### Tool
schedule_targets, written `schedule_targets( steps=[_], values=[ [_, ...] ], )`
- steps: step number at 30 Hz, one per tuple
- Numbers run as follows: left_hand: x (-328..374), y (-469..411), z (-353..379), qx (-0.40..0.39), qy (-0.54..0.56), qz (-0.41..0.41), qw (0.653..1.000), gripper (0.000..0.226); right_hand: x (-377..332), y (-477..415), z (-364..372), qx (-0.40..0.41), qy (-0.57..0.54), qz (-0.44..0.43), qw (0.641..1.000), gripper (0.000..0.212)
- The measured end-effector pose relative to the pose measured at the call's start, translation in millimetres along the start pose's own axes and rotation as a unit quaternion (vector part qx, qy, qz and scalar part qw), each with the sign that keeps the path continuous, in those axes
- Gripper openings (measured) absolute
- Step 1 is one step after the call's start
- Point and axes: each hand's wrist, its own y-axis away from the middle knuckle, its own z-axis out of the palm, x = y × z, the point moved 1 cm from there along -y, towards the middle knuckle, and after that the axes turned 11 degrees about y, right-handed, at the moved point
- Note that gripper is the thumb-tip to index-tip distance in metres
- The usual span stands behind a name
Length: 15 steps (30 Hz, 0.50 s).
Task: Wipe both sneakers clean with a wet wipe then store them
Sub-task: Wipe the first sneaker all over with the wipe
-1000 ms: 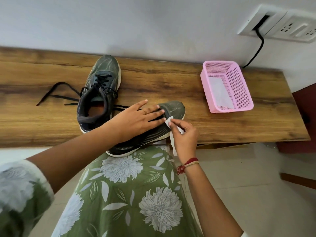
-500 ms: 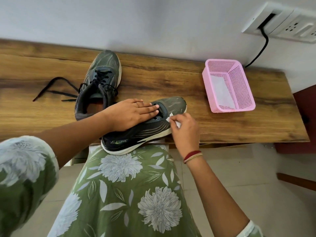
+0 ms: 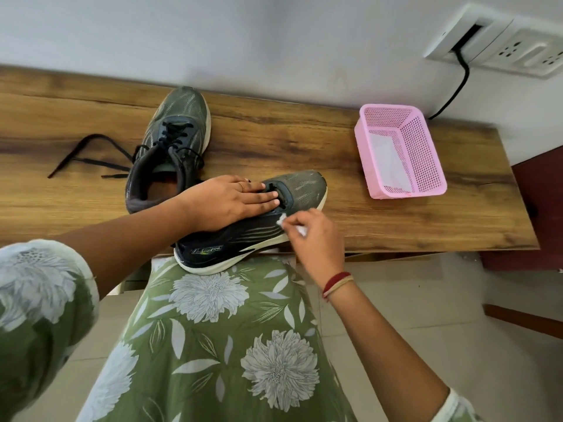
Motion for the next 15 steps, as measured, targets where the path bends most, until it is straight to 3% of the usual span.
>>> schedule_targets(
  steps=[4,8,11,15],
  values=[
    [0,0,1,-0.003,0.005,0.002,1.0,0.051,13,-11,-8,0.069,0.01,0.059,0.996,0.015],
    [-3,2,-2,-0.009,0.01,0.006,1.0,0.052,-6,10,7,0.007,-0.028,-0.037,0.999,0.013],
    [-3,2,0,-0.012,0.006,0.015,1.0,0.053,18,-4,-3,0.077,0.006,-0.006,0.997,0.013],
    [-7,3,-1,-0.016,0.012,0.01,1.0,0.055,35,-13,-5,0.137,-0.077,0.033,0.987,0.009]
  ],
)
